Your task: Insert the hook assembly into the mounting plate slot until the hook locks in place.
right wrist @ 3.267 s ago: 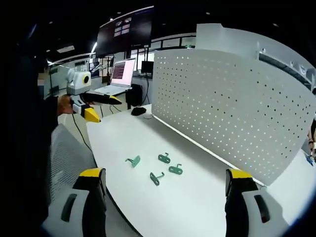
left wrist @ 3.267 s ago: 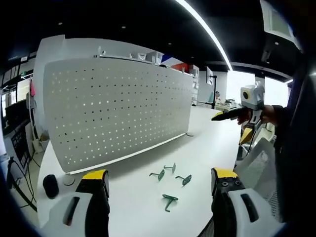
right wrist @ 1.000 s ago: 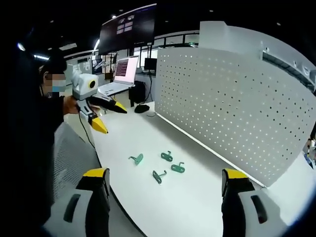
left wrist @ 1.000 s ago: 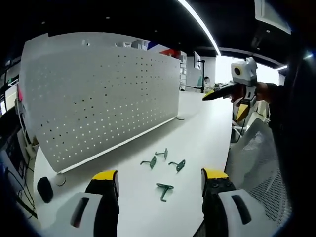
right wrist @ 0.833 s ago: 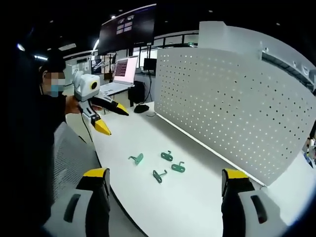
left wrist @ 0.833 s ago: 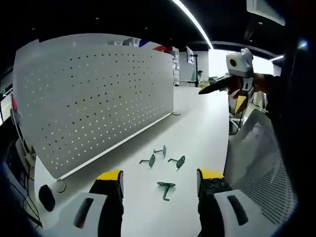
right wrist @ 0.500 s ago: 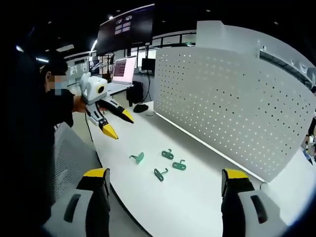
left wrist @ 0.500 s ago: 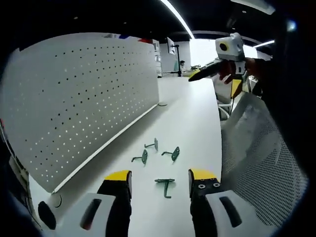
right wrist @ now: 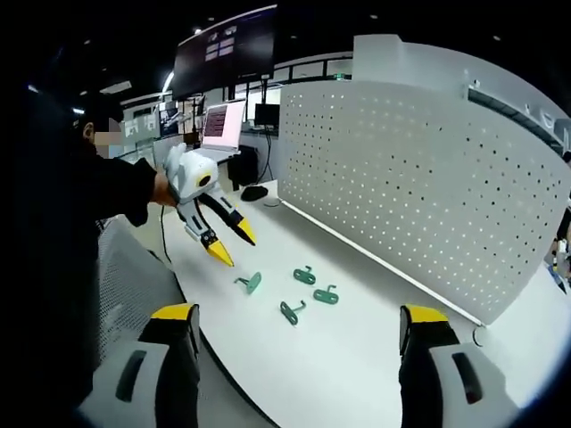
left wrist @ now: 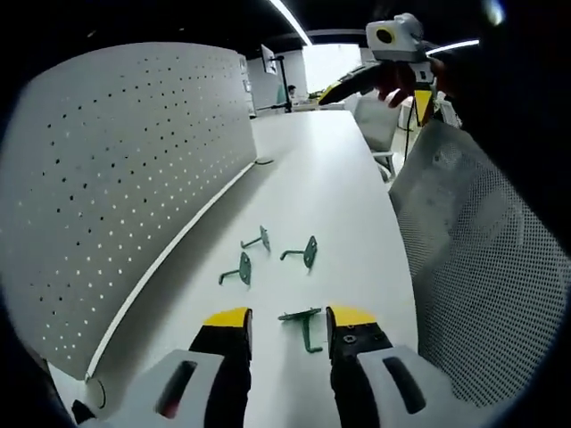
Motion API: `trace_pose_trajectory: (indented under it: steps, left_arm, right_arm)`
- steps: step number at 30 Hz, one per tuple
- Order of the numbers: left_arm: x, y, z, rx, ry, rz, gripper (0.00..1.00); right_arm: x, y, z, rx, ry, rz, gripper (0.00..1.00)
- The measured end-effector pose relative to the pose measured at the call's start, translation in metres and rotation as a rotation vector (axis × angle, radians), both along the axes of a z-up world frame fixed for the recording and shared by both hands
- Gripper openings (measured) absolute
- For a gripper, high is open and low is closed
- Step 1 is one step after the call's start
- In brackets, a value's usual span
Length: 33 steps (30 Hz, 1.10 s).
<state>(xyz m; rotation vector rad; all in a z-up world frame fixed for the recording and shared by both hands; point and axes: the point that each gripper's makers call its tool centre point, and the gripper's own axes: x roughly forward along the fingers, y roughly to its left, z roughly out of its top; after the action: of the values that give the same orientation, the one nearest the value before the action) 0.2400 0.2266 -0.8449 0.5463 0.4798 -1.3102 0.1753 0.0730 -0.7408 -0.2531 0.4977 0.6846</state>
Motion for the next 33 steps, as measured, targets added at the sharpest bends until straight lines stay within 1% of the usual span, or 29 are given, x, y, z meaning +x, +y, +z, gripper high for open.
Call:
trace_pose_trajectory:
  steps: [5,8,14,16,21,24,27,33]
  left_arm:
    - [0.001,-0.007,-0.011,0.037,-0.006,-0.043,0.28]
    - [0.003,-0.010,-0.016,0.058,-0.026,-0.061,0.26]
    - [0.002,-0.014,-0.027,0.103,-0.041,-0.101,0.21]
    - [0.003,-0.014,-0.029,0.110,-0.047,-0.103,0.21]
    - [0.002,-0.016,-0.035,0.127,-0.033,-0.109,0.18]
    - [0.002,-0.016,-0.037,0.140,-0.046,-0.114,0.14]
    - [0.002,-0.015,-0.038,0.145,-0.040,-0.104,0.12]
    - [0.000,-0.010,-0.040,0.158,-0.022,-0.080,0.05]
  right_arm:
    - [0.002,0.000,-0.002,0.007,0.001,0.001,0.90]
    - [0.004,0.000,-0.002,0.012,0.000,0.003,0.90]
    - [0.004,0.000,-0.005,0.022,0.005,0.006,0.89]
    - [0.004,-0.001,-0.007,0.022,0.009,0.007,0.89]
    - [0.004,-0.005,-0.008,0.032,0.012,0.000,0.88]
    - [0.005,-0.006,-0.006,0.040,0.010,-0.004,0.88]
    - [0.006,-0.006,-0.005,0.046,0.008,-0.003,0.88]
    - [0.005,-0.005,-0.005,0.050,0.008,0.005,0.88]
